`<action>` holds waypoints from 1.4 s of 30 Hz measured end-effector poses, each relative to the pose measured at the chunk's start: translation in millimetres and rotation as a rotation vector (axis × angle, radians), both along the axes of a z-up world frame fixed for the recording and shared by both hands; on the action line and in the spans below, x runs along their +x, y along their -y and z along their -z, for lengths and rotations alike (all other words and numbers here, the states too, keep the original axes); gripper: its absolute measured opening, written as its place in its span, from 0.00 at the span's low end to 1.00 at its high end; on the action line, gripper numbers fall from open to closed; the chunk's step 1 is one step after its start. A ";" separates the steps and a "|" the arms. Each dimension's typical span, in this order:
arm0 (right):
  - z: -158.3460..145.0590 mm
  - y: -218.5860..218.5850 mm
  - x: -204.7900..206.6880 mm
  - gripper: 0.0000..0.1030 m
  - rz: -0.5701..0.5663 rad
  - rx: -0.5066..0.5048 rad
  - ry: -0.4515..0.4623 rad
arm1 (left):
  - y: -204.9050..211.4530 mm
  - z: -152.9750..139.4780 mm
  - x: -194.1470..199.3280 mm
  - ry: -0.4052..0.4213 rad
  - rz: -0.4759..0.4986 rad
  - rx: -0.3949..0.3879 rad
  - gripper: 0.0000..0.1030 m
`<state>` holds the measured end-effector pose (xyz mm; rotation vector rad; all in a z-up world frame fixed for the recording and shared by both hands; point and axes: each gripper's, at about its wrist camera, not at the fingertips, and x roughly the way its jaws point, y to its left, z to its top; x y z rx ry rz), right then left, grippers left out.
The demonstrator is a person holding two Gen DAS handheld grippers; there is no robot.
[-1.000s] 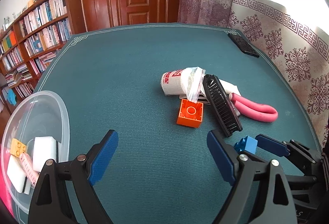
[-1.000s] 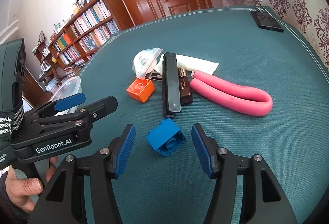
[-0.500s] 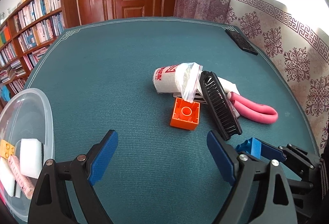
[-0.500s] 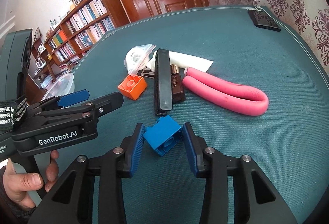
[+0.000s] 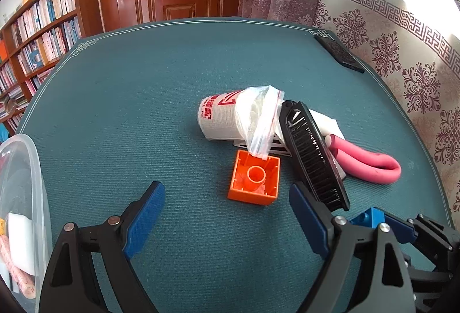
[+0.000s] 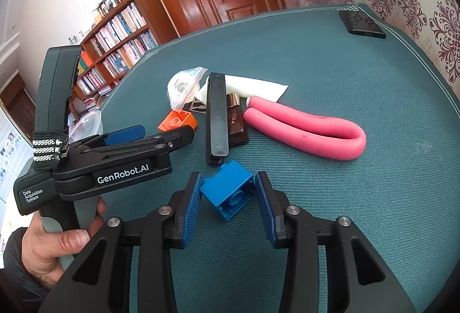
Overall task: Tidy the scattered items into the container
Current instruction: 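Grasp the blue brick with the right tool while the left tool grasps the orange brick, then carry both bricks over the bowl and open both tools to drop them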
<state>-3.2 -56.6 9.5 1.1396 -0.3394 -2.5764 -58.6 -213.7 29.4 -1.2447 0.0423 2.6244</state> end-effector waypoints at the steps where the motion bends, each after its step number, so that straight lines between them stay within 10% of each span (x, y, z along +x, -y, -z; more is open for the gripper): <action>1: -0.2 0.4 0.3 0.40 0.000 0.000 0.000 | -0.6 0.6 -1.4 -0.001 0.001 0.002 0.87; 17: -1.1 0.6 -0.1 0.40 0.000 0.002 -0.002 | -8.4 3.2 0.2 -0.040 0.033 -0.032 0.35; 42: -16.0 15.0 9.2 0.40 -0.006 -0.009 -0.032 | 26.4 -32.5 40.6 -0.144 -0.037 -0.033 0.35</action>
